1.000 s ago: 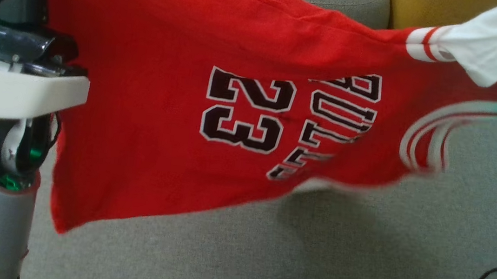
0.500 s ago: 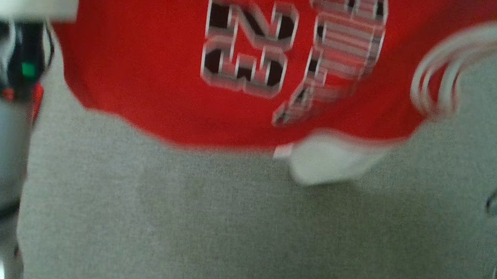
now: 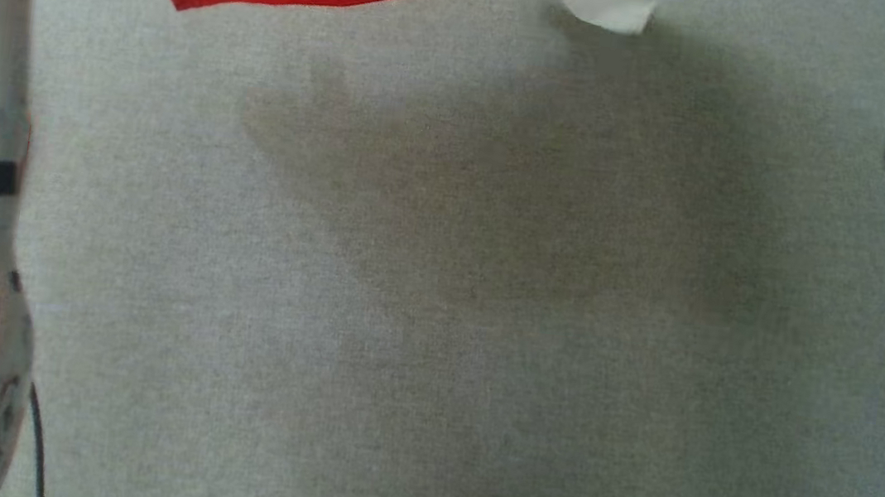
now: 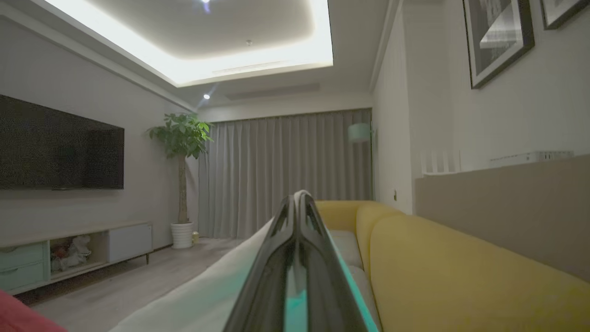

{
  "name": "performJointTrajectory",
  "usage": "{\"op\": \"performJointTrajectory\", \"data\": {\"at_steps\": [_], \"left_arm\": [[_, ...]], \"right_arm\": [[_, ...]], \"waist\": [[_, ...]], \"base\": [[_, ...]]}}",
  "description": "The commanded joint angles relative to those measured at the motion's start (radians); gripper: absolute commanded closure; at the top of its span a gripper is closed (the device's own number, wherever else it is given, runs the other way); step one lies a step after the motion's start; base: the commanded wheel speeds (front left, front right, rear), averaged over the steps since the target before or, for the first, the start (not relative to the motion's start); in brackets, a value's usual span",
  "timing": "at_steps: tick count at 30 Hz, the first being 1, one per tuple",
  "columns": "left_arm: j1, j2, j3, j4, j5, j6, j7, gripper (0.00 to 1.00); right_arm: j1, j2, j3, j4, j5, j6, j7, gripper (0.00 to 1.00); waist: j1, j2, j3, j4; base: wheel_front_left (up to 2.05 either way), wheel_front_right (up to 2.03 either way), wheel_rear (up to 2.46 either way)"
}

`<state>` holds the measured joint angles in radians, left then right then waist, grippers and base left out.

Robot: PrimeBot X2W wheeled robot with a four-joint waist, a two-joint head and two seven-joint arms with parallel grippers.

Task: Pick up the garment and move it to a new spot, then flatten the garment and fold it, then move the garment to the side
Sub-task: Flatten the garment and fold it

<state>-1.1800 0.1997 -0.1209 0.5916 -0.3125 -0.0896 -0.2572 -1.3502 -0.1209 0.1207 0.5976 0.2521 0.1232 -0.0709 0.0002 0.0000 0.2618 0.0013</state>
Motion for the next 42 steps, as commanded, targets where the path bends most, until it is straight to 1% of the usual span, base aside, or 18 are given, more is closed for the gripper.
{"op": "performJointTrajectory", "data": {"at_steps": [1, 7, 11, 13, 16, 18, 20, 21, 23, 27, 31, 34, 37, 42], "left_arm": [[-0.043, 0.028, 0.005, 0.014, 0.007, -0.009, -0.004, 1.00], [-0.036, -0.016, -0.006, 0.268, -0.009, -0.024, -0.004, 1.00], [-0.021, -0.032, -0.011, 0.413, -0.025, -0.031, -0.004, 1.00], [-0.018, -0.038, -0.011, 0.461, -0.037, -0.034, -0.004, 1.00], [-0.018, -0.038, -0.010, 0.492, -0.056, -0.038, -0.004, 1.00], [-0.008, -0.031, 0.004, 0.461, -0.066, -0.039, -0.004, 1.00], [0.027, -0.018, 0.021, 0.402, -0.064, -0.040, -0.004, 1.00], [0.089, -0.014, 0.043, 0.339, -0.062, -0.040, -0.004, 1.00], [0.166, -0.023, 0.065, 0.276, -0.064, -0.040, -0.004, 1.00], [0.350, -0.042, 0.089, 0.144, -0.058, -0.041, -0.004, 1.00], [0.543, -0.057, 0.105, 0.008, -0.053, -0.041, -0.004, 1.00], [0.677, -0.062, 0.105, -0.094, -0.044, -0.041, -0.004, 1.00], [0.804, -0.064, 0.103, -0.170, -0.042, -0.041, -0.004, 1.00], [0.969, -0.062, 0.096, -0.271, -0.047, -0.027, 0.035, 1.00]], "right_arm": [[-0.037, 0.036, 0.017, 0.019, -0.004, 0.008, -0.008, 1.00], [-0.044, 0.062, 0.075, 0.305, 0.018, 0.008, -0.045, 1.00], [-0.017, 0.069, 0.110, 0.431, 0.046, 0.008, -0.066, 1.00], [-0.003, 0.070, 0.142, 0.459, 0.088, 0.008, -0.074, 1.00], [0.013, 0.070, 0.192, 0.474, 0.137, 0.008, -0.098, 1.00], [0.031, 0.070, 0.207, 0.474, 0.167, 0.008, -0.122, 1.00], [0.068, 0.070, 0.234, 0.458, 0.198, 0.008, -0.138, 1.00], [0.123, 0.070, 0.251, 0.443, 0.219, 0.008, -0.156, 1.00], [0.197, 0.070, 0.258, 0.419, 0.236, 0.008, -0.172, 1.00], [0.392, 0.066, 0.239, 0.331, 0.259, 0.008, -0.187, 1.00], [0.627, 0.052, 0.205, 0.173, 0.261, 0.008, -0.190, 1.00], [0.815, 0.039, 0.150, 0.025, 0.252, 0.008, -0.181, 1.00], [1.010, 0.041, 0.079, -0.147, 0.228, 0.008, -0.116, 1.00], [1.314, 0.062, -0.024, -0.484, 0.185, 0.008, 0.082, 1.00]], "waist": [[-0.0002, 0.0000, 0.009, -0.002], [-0.0002, 0.0000, 0.048, -0.013], [-0.0002, 0.0000, 0.074, -0.021], [-0.0002, 0.0000, 0.088, -0.022], [-0.0002, 0.0000, 0.109, -0.027], [-0.0002, 0.0000, 0.120, -0.030], [-0.0002, 0.0000, 0.125, -0.036], [-0.0002, 0.0000, 0.115, -0.041], [-0.0002, 0.0000, 0.096, -0.041], [-0.0002, 0.0000, 0.048, -0.038], [-0.0002, 0.0000, -0.001, -0.035], [-0.0002, 0.0000, -0.033, -0.027], [-0.0002, 0.0000, -0.067, -0.019], [-0.0002, 0.0000, -0.116, -0.015]], "base": [[0.00, 0.00, 0.00], [0.00, 0.00, 0.00], [0.00, 0.00, 0.00], [0.00, 0.00, 0.00], [0.00, 0.00, 0.00], [0.00, 0.00, 0.00], [0.00, 0.00, 0.00], [0.00, 0.00, 0.00], [0.00, 0.00, 0.00], [0.00, 0.00, 0.00], [0.00, 0.00, 0.00], [0.00, 0.00, 0.00], [0.00, 0.00, 0.00], [0.00, 0.00, 0.00]]}}
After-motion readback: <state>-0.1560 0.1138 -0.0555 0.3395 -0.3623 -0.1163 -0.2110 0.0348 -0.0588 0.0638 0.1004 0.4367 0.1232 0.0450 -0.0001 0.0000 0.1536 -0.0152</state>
